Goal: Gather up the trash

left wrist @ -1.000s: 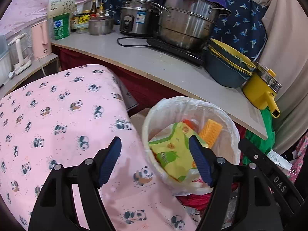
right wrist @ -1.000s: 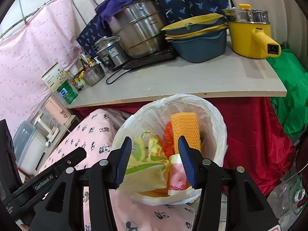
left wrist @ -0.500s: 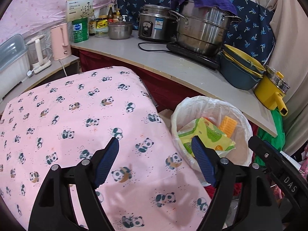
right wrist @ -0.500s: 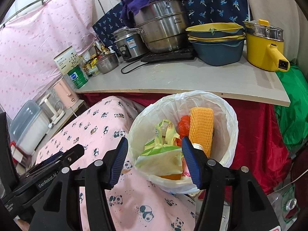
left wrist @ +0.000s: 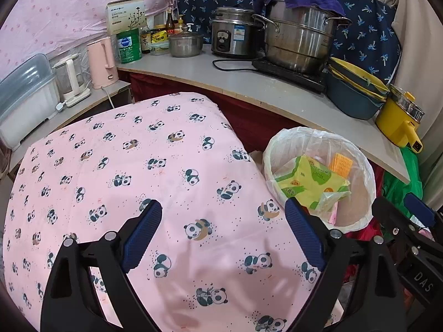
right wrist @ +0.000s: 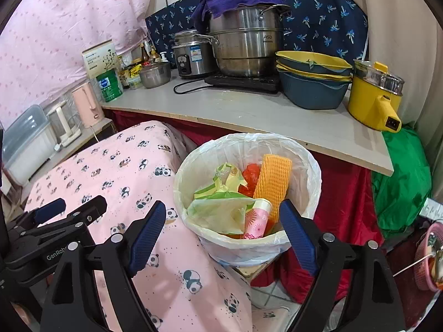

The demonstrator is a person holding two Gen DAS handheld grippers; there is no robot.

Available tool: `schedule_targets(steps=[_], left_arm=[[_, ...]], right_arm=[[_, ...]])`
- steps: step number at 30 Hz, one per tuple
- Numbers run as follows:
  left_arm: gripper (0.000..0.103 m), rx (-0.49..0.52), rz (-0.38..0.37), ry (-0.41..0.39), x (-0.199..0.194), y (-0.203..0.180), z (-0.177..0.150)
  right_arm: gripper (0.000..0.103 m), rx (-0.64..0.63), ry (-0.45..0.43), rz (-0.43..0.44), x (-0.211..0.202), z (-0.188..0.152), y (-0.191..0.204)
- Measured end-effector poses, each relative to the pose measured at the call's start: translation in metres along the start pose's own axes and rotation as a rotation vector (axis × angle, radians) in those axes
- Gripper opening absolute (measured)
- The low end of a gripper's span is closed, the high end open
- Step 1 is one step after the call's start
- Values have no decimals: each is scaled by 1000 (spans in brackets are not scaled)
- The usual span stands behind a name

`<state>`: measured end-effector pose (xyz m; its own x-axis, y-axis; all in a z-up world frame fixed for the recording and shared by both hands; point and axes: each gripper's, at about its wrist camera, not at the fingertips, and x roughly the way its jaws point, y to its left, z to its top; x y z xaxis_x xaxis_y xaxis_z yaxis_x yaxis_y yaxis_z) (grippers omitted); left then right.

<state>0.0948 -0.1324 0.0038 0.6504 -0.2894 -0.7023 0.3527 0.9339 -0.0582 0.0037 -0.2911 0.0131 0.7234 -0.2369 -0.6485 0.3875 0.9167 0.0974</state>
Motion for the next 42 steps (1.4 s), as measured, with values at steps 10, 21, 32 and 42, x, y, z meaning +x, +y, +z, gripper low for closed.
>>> schedule_targets(steps=[10, 21, 32, 42], left_arm=[[90, 9, 25, 26, -3, -2, -16], [90, 21, 35, 34, 0, -9, -23], [90, 30, 39, 42, 6, -15, -26], [90, 32, 37, 43, 8, -19, -26]], right_arm=[[86, -15, 57, -7, 0, -10, 0], [91, -20, 74, -14, 3, -17, -2], [91, -14, 88, -32, 10, -22, -6], [91, -11, 92, -44, 13, -24, -8]])
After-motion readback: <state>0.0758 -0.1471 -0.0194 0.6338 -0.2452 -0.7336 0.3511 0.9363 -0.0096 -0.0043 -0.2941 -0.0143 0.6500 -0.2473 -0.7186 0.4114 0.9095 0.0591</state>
